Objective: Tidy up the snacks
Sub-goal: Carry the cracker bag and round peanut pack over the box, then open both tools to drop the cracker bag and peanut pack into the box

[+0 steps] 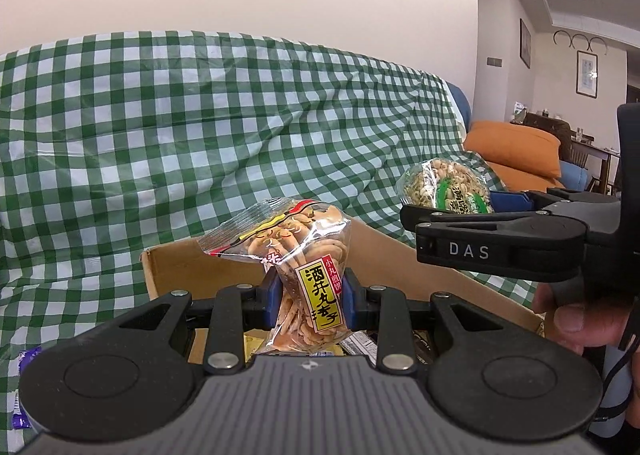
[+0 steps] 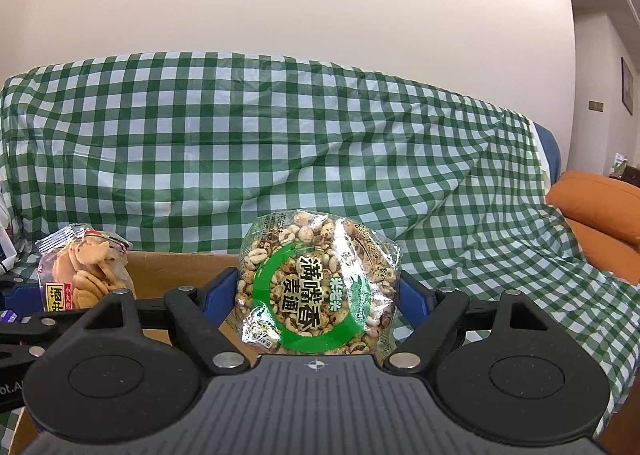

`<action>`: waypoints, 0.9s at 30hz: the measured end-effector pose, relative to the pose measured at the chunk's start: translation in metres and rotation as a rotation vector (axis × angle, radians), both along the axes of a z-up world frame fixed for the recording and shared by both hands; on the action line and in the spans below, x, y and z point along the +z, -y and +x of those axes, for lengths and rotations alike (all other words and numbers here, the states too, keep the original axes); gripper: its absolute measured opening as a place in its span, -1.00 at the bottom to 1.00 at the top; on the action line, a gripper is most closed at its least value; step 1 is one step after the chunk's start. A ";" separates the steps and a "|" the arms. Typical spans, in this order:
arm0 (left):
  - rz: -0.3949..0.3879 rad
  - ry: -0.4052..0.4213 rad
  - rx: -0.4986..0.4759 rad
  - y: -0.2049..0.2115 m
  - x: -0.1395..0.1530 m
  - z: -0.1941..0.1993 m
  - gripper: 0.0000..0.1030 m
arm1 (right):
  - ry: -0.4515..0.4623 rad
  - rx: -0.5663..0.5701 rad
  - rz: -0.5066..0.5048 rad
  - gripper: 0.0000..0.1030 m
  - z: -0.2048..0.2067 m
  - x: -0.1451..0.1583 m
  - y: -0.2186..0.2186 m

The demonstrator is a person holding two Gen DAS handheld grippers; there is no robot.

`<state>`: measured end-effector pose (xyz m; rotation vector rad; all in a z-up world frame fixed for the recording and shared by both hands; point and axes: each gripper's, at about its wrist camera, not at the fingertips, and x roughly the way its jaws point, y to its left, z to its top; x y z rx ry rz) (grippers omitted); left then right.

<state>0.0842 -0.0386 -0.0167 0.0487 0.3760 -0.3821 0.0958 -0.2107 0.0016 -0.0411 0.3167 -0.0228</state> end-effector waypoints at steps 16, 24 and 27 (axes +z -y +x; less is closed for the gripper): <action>0.011 -0.003 -0.020 0.005 -0.004 0.003 -0.35 | 0.002 -0.012 0.002 0.62 -0.005 0.000 -0.003; 0.007 -0.021 0.002 0.006 -0.003 0.005 -0.14 | -0.018 -0.026 -0.019 0.72 0.001 -0.001 -0.004; -0.011 -0.020 0.015 0.001 -0.001 0.005 -0.12 | -0.022 -0.042 -0.018 0.82 0.003 -0.002 -0.003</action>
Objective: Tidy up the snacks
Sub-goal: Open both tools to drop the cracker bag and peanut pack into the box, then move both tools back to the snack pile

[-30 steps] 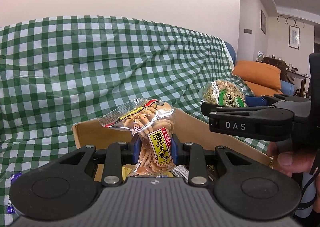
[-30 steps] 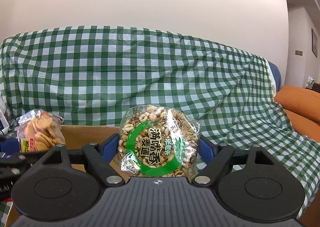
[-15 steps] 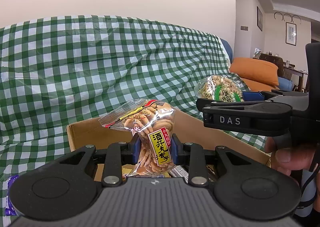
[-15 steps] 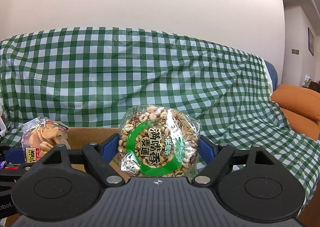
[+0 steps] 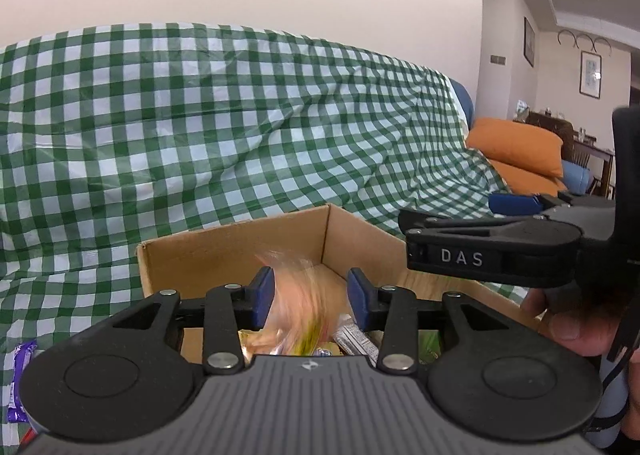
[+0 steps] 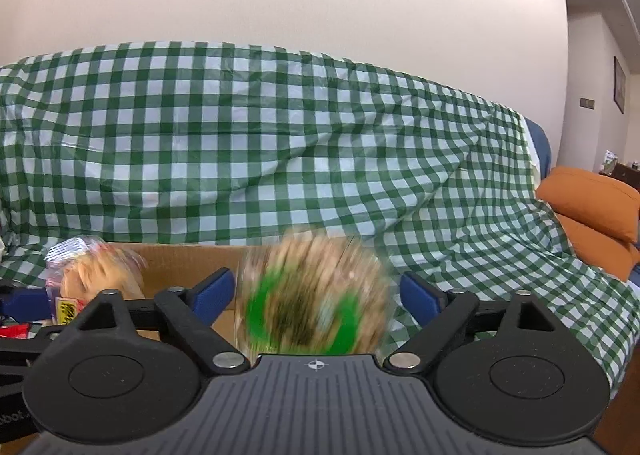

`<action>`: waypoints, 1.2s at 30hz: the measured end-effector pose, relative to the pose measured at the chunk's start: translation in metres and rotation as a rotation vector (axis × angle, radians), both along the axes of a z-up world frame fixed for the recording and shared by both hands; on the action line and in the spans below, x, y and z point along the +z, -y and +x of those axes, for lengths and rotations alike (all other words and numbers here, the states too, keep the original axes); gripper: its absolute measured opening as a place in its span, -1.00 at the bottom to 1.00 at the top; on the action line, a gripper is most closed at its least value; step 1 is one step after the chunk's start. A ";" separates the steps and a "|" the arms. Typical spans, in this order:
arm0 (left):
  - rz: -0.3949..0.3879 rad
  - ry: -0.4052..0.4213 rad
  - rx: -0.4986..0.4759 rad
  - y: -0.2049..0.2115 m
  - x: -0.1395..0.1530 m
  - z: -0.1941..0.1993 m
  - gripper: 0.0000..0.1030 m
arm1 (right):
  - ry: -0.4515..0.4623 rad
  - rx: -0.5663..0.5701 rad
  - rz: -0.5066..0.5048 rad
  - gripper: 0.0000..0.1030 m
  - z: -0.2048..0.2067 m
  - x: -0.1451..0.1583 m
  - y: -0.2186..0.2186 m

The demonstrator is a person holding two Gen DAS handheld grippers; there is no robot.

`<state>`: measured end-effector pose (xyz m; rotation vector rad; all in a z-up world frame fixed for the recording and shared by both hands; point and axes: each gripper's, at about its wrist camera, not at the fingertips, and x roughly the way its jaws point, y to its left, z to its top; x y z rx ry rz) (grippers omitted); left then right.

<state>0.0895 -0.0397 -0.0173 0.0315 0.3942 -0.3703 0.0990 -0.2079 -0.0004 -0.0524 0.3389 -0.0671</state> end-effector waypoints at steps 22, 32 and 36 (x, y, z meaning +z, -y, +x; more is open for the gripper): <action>0.048 -0.058 0.312 -0.154 0.044 -0.008 -0.14 | -0.014 0.119 0.018 0.76 -0.020 -0.001 -0.040; -0.253 -0.640 0.552 -0.256 -0.045 0.028 -0.18 | -0.011 0.338 -0.020 0.05 -0.038 -0.004 -0.091; -0.394 -0.724 0.622 -0.278 -0.063 0.033 0.15 | -0.023 0.389 -0.029 0.05 -0.036 -0.006 -0.105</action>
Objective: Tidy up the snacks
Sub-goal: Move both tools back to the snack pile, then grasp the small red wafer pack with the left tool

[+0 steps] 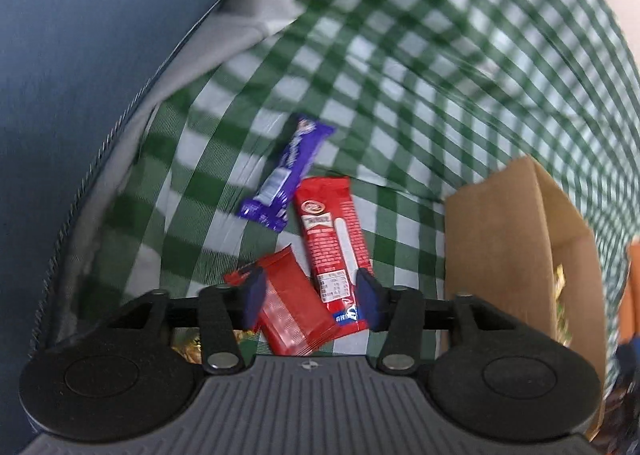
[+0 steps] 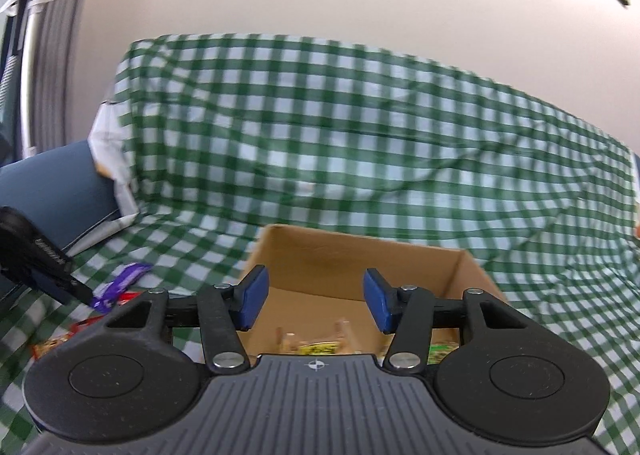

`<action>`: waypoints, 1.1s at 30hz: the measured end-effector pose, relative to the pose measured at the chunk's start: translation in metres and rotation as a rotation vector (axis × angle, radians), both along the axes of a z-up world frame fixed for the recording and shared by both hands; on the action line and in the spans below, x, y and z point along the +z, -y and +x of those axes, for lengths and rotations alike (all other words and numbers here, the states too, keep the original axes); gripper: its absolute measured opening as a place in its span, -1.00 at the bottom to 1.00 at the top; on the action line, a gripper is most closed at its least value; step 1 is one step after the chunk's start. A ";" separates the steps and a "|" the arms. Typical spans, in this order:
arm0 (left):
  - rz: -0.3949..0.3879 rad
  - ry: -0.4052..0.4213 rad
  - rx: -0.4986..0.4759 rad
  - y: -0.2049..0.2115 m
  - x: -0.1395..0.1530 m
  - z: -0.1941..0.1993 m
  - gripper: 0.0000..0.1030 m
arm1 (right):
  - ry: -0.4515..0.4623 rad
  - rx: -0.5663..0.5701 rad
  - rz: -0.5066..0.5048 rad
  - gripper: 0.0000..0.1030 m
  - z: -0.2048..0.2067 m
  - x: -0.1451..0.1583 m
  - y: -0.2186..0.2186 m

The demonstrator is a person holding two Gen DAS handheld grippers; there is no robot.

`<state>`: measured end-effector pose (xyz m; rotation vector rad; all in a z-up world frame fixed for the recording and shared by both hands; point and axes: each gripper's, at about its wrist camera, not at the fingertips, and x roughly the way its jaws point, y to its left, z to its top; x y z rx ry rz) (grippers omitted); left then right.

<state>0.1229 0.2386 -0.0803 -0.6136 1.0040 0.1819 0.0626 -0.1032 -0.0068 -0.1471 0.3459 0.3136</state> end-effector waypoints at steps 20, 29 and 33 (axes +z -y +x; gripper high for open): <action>0.369 -0.169 -0.172 0.061 -0.027 0.025 -0.68 | -0.025 0.067 0.000 0.10 0.000 0.000 -0.011; 0.261 -0.079 -0.083 0.026 -0.008 0.015 -0.73 | 0.000 0.103 -0.051 0.10 -0.010 -0.002 -0.023; 0.228 -0.065 -0.120 0.035 -0.008 0.018 0.19 | 0.003 0.117 -0.071 0.10 -0.014 -0.003 -0.032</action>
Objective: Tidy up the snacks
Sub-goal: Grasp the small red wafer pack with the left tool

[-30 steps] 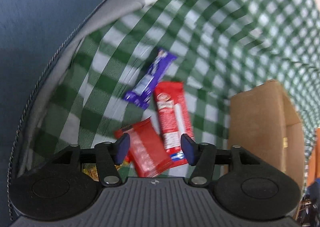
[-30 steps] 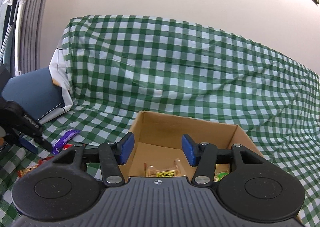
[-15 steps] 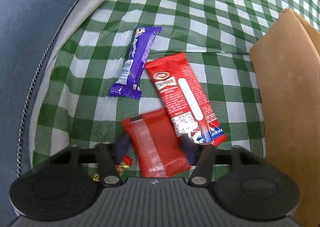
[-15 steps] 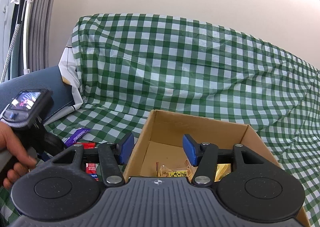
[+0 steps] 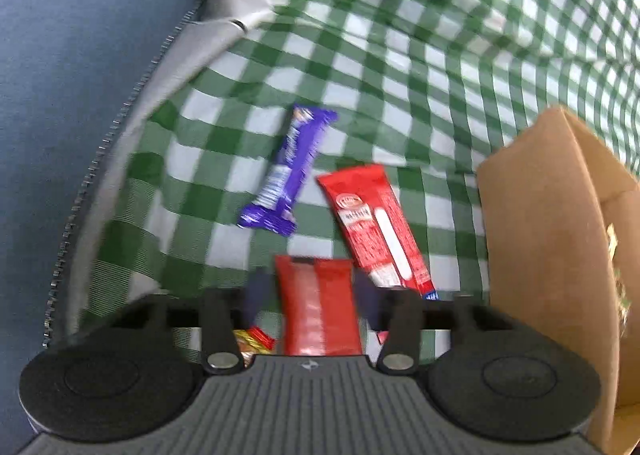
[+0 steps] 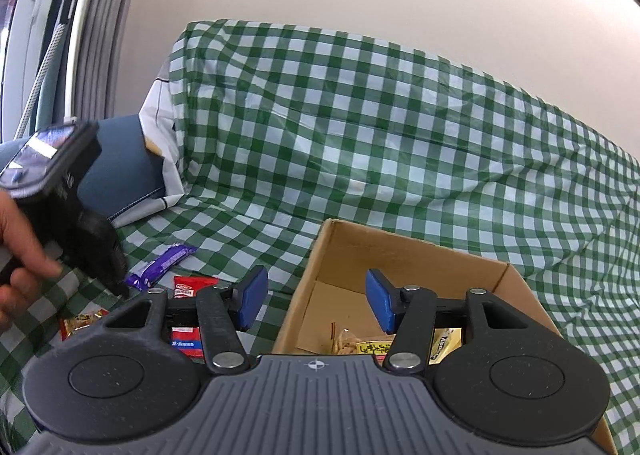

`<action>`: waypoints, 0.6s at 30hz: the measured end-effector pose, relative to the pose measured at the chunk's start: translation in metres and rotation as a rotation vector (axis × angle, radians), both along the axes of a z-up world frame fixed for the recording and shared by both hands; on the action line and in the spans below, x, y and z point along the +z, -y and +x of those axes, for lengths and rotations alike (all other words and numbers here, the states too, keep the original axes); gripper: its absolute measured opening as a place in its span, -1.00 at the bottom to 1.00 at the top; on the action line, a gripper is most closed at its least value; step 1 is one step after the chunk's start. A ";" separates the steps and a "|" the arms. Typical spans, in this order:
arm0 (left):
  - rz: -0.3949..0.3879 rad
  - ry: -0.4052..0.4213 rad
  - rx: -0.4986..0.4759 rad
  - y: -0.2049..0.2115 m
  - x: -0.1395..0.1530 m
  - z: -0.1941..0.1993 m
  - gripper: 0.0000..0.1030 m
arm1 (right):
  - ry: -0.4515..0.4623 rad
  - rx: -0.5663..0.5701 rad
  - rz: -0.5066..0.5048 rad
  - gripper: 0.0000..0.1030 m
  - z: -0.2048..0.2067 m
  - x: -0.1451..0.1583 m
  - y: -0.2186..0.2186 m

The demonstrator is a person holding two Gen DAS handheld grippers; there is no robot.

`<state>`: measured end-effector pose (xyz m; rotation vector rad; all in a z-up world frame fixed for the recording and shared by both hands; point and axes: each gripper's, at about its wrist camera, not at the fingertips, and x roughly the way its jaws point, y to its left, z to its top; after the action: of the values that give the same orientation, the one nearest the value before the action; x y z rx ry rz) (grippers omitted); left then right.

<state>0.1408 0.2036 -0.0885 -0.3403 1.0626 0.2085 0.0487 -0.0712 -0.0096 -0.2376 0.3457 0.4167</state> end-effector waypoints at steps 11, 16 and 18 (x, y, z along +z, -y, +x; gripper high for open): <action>0.209 -0.135 -0.186 0.050 -0.031 0.020 0.12 | -0.001 0.035 -0.044 0.11 0.001 -0.005 -0.009; 0.199 -0.104 -0.213 0.044 -0.025 0.017 -0.13 | -0.003 0.045 -0.058 0.14 0.003 -0.008 -0.015; 0.178 -0.073 -0.200 0.037 -0.018 0.014 -0.14 | 0.001 0.055 -0.070 0.17 0.002 -0.010 -0.018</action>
<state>0.1546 0.1663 -0.1062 -0.0656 1.1330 0.1356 0.0512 -0.0528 -0.0194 -0.3162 0.3533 0.4595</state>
